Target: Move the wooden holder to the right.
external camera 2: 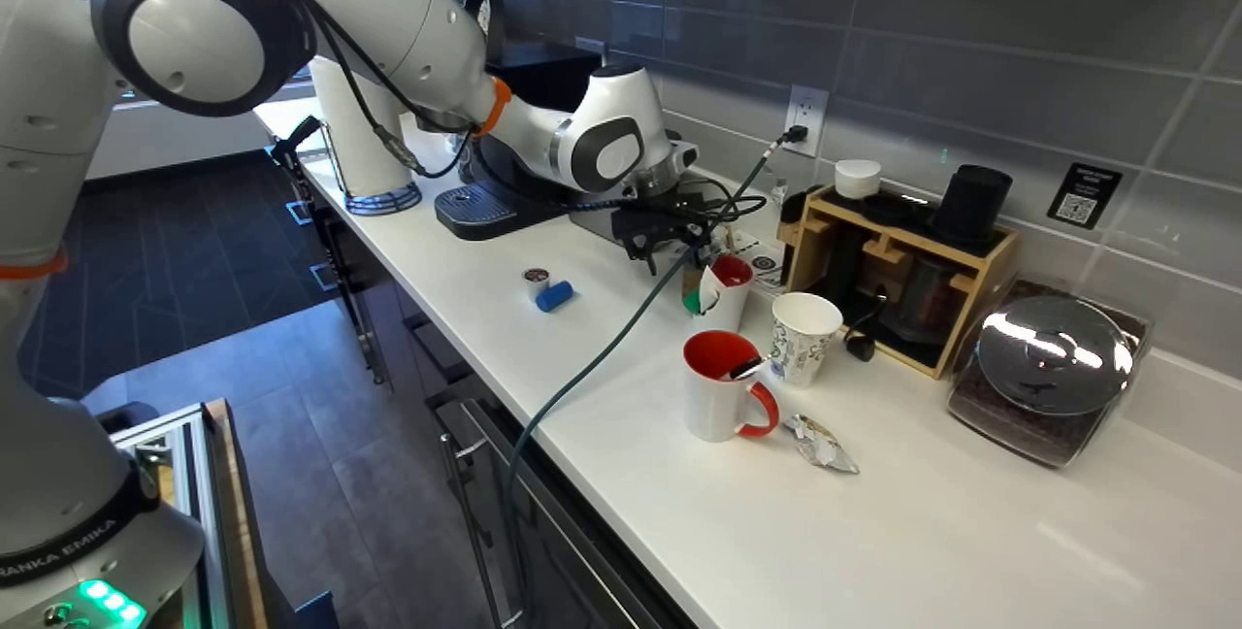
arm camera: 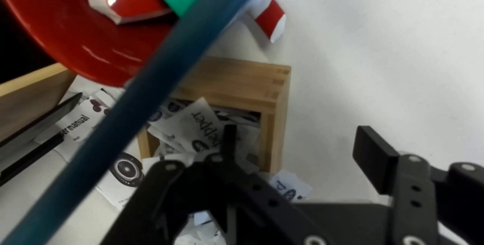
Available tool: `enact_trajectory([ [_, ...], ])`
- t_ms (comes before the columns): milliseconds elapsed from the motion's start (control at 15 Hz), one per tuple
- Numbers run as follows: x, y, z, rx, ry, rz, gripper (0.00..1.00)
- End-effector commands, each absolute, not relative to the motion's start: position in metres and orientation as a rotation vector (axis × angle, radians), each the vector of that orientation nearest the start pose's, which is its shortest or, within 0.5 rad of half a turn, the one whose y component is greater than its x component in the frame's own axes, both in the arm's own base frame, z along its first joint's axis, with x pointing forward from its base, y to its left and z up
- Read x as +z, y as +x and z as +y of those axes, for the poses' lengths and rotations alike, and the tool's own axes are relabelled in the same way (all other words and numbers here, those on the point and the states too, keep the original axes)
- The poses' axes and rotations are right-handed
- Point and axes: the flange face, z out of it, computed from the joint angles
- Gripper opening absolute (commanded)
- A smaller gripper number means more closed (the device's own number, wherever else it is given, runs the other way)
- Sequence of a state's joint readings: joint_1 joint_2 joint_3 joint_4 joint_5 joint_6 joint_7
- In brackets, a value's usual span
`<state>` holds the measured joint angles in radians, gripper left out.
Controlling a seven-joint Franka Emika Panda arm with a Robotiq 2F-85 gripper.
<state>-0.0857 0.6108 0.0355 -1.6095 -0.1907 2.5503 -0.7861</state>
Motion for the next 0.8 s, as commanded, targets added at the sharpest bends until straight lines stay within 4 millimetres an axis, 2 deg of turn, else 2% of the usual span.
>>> enact_trajectory([
  [0, 0.299, 0.730, -0.039, -0.385, -3.074, -1.384, 0.64],
  [267, 0.299, 0.732, -0.046, -0.371, -3.098, -1.373, 0.38],
  [400, 0.298, 0.732, -0.050, -0.348, -3.107, -1.374, 0.12],
  [467, 0.297, 0.732, -0.051, -0.331, -3.109, -1.382, 0.05],
  [533, 0.297, 0.732, -0.051, -0.314, -3.107, -1.386, 0.00],
  [667, 0.300, 0.731, -0.049, -0.283, -3.100, -1.378, 0.02],
  [733, 0.302, 0.731, -0.047, -0.265, -3.093, -1.367, 0.00],
])
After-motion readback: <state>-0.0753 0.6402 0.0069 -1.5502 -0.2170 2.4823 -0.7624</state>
